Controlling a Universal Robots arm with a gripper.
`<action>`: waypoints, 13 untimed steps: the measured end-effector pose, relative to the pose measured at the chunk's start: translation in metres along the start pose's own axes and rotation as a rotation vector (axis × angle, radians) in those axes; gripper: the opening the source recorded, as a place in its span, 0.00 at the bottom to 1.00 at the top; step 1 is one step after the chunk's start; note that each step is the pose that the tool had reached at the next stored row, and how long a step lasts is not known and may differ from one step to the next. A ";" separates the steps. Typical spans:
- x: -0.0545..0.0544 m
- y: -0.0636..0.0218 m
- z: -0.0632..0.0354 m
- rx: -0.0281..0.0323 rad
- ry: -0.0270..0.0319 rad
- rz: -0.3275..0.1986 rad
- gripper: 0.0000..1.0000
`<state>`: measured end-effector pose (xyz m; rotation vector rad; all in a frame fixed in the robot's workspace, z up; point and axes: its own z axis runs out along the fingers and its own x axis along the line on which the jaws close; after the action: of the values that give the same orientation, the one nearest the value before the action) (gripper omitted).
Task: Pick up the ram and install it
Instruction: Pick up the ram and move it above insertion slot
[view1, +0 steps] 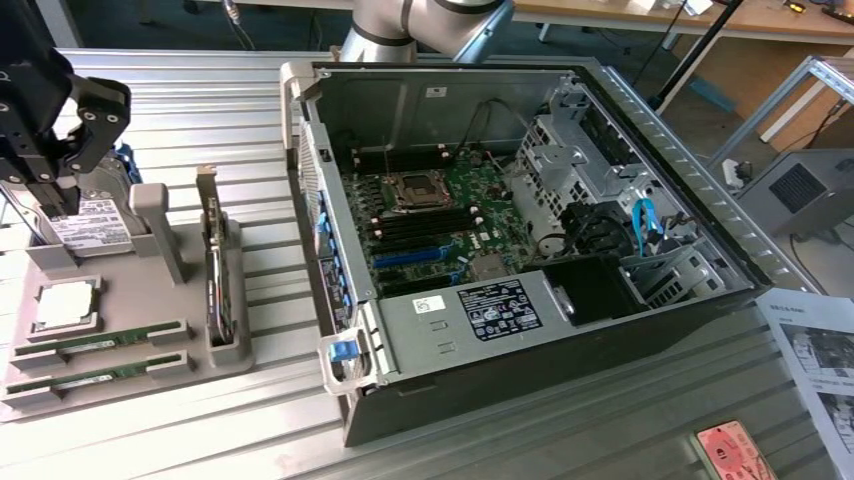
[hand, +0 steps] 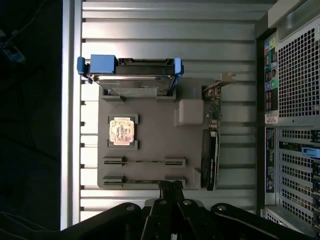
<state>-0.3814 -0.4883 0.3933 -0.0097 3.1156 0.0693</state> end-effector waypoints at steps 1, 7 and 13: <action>0.000 0.0000 0.0000 -0.0002 0.0003 -0.008 0.11; 0.000 0.0000 0.0000 -0.0010 0.0016 -0.037 0.11; 0.000 0.0000 0.0000 -0.0017 0.0031 -0.069 0.11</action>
<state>-0.3813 -0.4884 0.3933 -0.1171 3.1149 0.0707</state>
